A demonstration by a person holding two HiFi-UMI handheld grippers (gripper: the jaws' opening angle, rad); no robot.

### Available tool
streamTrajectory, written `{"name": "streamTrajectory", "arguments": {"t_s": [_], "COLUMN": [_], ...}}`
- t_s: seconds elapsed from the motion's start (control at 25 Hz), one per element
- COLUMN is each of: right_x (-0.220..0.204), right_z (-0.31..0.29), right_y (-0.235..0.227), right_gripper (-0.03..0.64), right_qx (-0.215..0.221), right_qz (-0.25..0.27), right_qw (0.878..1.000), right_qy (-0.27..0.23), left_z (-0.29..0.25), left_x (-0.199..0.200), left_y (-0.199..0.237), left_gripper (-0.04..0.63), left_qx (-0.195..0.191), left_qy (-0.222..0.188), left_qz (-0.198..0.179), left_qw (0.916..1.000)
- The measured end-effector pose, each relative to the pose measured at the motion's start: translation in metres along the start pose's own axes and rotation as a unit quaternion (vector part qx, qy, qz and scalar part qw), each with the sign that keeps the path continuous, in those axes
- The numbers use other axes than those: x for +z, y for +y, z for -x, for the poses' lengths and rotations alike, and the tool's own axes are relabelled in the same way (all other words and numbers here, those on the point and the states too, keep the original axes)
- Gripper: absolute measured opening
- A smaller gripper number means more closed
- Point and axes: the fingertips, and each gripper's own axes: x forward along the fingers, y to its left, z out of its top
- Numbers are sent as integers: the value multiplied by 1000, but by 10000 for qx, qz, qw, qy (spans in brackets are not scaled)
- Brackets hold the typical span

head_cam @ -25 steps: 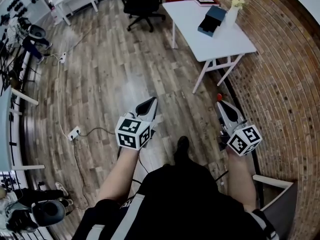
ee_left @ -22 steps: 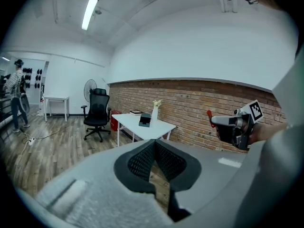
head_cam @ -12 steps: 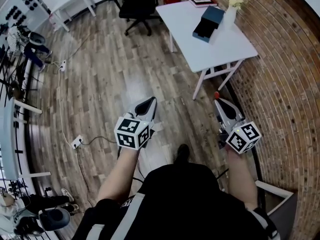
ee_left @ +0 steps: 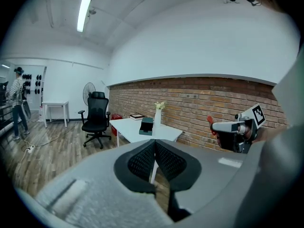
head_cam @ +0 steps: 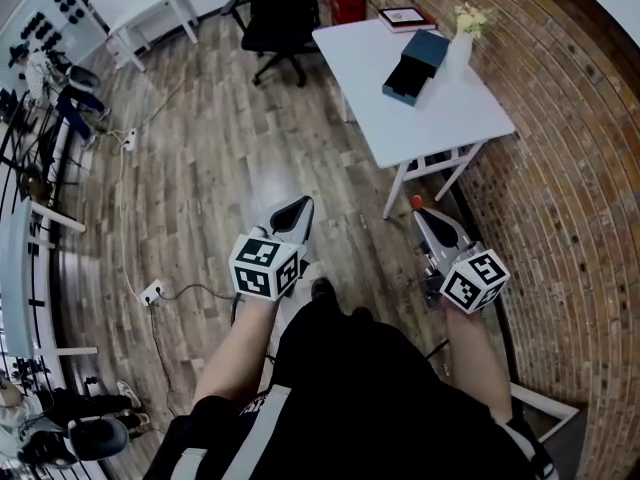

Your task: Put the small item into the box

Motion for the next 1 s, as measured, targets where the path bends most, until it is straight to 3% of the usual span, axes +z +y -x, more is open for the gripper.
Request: {"name": "streamTrajectory", "arguments": {"t_s": [0.4,0.76,1.0], "right_x": [15,37,40], "right_z": [-65,-204,-286], "right_y": [-36,-74,-97], "right_gripper": [13,14,13], "right_qx": [44,78,-107], "right_qz": [78,212,74], "right_qw": [9999,9989,9986], "right_qy": [138,411,520], "left_z": [-44,-121,-175], "left_x": [30,61,86], "left_y": [58,171,239], "left_gripper": [8,8,8], "left_qx": [99,16,-196], "left_qy": [-370,-453,-317], "left_qz": [160,460,336], "left_qw": [9991,9979,9987]}}
